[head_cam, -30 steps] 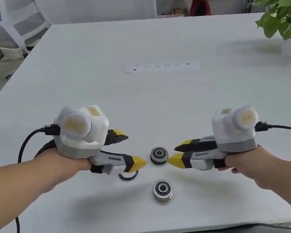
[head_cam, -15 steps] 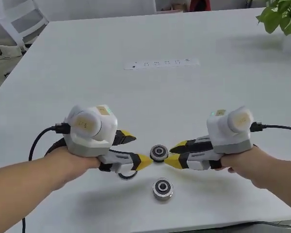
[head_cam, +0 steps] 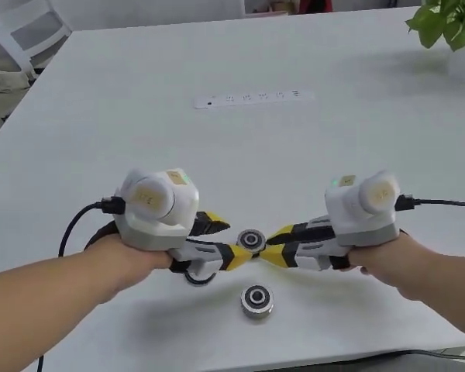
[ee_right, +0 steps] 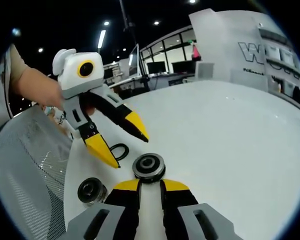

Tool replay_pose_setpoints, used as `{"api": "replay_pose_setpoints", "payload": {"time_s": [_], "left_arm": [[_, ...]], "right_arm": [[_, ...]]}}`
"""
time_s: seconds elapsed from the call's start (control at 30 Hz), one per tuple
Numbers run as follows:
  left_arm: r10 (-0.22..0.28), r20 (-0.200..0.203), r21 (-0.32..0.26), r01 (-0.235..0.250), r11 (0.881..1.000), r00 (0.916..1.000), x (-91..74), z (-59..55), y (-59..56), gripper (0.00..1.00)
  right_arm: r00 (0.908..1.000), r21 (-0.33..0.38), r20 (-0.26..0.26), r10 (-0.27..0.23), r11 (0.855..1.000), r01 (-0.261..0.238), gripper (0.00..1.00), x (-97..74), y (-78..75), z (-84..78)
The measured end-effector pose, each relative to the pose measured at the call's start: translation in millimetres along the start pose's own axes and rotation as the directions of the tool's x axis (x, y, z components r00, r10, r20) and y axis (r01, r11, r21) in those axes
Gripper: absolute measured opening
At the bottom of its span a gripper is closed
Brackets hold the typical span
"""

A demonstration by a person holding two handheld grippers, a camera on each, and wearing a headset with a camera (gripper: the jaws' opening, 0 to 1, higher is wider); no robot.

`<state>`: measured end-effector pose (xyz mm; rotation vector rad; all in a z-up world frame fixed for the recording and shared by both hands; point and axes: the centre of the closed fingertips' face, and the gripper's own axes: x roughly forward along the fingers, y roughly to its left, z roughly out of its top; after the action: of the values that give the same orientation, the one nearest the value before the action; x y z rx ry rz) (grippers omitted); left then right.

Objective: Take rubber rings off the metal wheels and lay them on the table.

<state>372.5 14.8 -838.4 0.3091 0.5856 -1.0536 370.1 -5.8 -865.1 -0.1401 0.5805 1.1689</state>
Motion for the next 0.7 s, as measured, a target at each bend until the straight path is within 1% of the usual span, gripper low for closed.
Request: {"api": "replay_pose_setpoints", "payload": {"time_s": [0.2,0.4,0.6,0.7], "left_arm": [[-0.012,-0.002,0.000,0.012,1.000,0.9999,6.2,0.8,-3.0,0.31],[-0.023,-0.011,0.015,0.023,1.000,0.9997,11.0,1.1,-5.6,0.28],[-0.022,-0.022,0.026,0.022,0.999,0.9995,15.9,0.4,-4.1,0.23],[-0.019,-0.019,0.022,0.019,1.000,0.9996,17.0,1.2,-2.2,0.21]], "right_arm": [[1.0000,-0.002,0.003,0.001,1.000,-0.001,0.13,-0.1,0.1,-0.1],[1.0000,-0.004,0.007,-0.001,1.000,0.001,0.13,-0.2,0.1,-0.1],[1.0000,-0.006,0.007,-0.001,1.000,0.001,0.13,-0.3,0.4,-0.3],[1.0000,-0.007,0.007,-0.001,1.000,0.001,0.13,-0.3,0.6,-0.3]]}}
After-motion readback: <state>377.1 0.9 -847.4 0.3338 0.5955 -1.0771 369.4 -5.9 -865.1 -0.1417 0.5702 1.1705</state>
